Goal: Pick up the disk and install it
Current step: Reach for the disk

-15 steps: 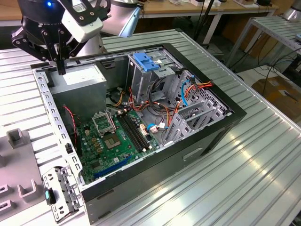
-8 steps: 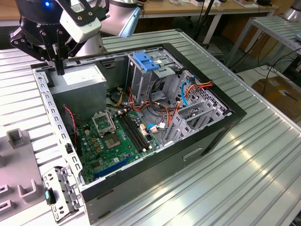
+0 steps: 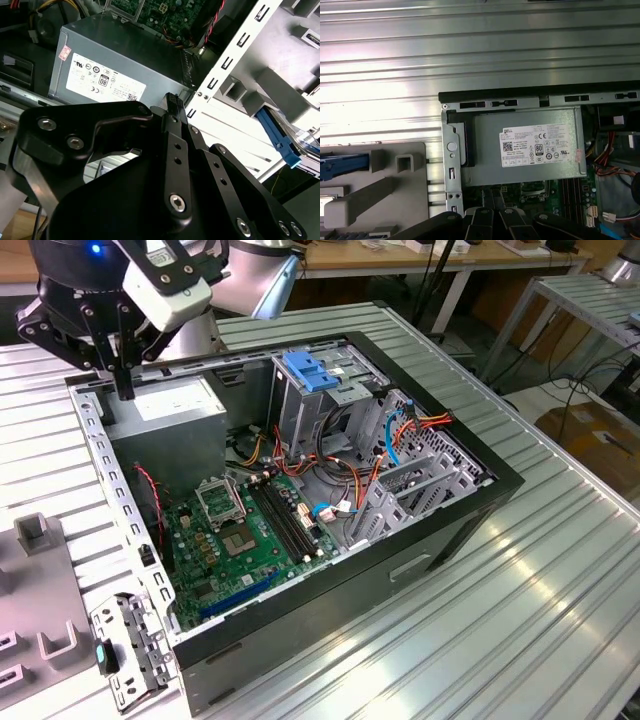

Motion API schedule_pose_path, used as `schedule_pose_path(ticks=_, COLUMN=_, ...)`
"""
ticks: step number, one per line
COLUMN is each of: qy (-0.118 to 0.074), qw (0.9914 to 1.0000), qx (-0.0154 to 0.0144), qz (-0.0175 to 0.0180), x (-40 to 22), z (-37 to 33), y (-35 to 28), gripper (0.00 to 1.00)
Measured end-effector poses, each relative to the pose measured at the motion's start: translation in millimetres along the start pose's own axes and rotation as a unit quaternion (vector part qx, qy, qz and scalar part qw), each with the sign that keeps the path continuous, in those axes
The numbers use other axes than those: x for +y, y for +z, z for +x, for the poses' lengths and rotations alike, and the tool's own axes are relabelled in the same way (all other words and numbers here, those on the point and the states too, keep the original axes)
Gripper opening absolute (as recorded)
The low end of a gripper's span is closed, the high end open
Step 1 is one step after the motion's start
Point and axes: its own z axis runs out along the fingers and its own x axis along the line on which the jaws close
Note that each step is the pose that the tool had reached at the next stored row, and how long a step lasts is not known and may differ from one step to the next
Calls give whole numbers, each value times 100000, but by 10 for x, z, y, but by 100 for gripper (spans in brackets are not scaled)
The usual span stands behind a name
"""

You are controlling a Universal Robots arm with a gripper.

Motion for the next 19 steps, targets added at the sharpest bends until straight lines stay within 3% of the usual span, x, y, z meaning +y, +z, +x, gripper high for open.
schedule_pose_path(ticks=8, qy=2, qw=100000, qx=-1, qz=-1, x=-11, z=150, y=-4, gripper=11)
schedule_pose_path(ticks=19, qy=4, qw=100000, qx=0, qz=0, x=-20, z=271, y=-7, gripper=11)
